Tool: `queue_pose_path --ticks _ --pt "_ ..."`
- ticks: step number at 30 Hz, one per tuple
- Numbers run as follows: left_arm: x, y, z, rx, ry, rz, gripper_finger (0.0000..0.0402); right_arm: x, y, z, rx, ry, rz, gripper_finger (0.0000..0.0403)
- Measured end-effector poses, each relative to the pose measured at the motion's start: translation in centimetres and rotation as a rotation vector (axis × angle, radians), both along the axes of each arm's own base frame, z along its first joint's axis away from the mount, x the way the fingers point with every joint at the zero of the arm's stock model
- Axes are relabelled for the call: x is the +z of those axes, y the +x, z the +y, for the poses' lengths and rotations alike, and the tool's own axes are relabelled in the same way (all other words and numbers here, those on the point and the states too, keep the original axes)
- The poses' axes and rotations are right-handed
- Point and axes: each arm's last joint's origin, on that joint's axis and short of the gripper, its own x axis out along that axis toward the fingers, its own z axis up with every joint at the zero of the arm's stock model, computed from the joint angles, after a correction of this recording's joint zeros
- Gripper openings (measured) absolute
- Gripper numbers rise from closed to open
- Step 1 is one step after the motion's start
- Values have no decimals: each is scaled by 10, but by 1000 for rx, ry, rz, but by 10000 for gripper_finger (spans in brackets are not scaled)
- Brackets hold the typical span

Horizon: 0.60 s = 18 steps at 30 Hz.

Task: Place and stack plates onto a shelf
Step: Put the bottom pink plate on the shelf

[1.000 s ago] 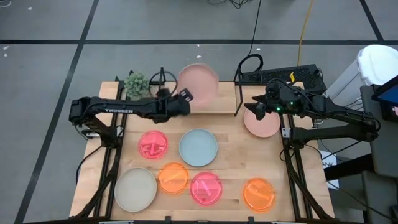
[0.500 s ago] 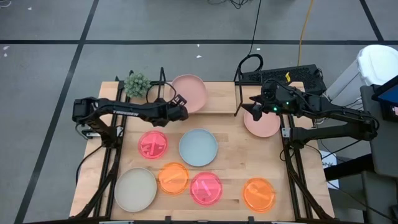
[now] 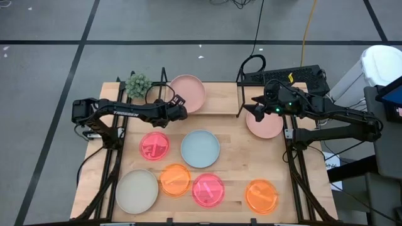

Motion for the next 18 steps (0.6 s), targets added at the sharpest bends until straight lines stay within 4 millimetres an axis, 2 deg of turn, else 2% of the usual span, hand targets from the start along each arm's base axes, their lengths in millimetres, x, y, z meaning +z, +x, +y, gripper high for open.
queue_pose_path --ticks 9,18 --pt "4 9 0 21 50 -113 12 -1 1 0 5 -15 13 320" --pt "1 0 7 64 64 -23 12 -2 3 -1 4 -12 21 320"
